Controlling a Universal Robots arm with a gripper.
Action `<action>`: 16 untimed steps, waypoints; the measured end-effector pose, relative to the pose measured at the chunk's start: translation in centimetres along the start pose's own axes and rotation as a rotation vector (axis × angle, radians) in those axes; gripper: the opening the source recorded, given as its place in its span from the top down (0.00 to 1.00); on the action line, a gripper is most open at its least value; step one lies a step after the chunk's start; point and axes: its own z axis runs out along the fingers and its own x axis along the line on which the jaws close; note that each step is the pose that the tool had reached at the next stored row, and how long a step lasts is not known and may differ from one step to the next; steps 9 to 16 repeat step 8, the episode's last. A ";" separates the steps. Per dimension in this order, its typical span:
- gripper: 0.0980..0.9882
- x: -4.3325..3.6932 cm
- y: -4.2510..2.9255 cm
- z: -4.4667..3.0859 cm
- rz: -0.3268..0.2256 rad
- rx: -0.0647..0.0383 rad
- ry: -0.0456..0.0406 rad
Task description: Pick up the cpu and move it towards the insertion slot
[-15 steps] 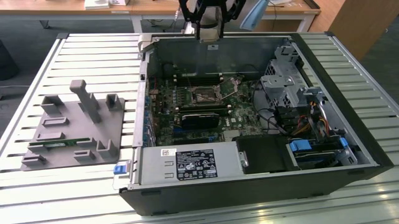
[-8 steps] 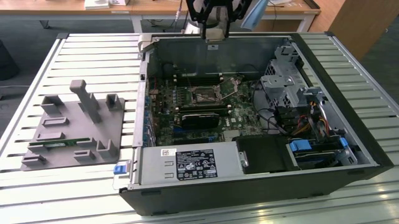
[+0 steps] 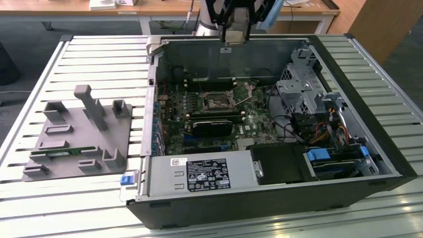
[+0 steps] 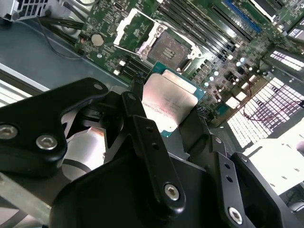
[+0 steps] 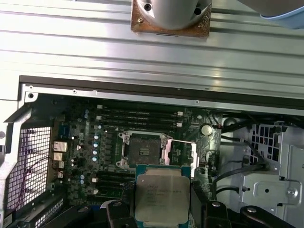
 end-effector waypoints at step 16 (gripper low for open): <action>0.49 -0.46 -0.03 0.06 0.002 0.000 0.0000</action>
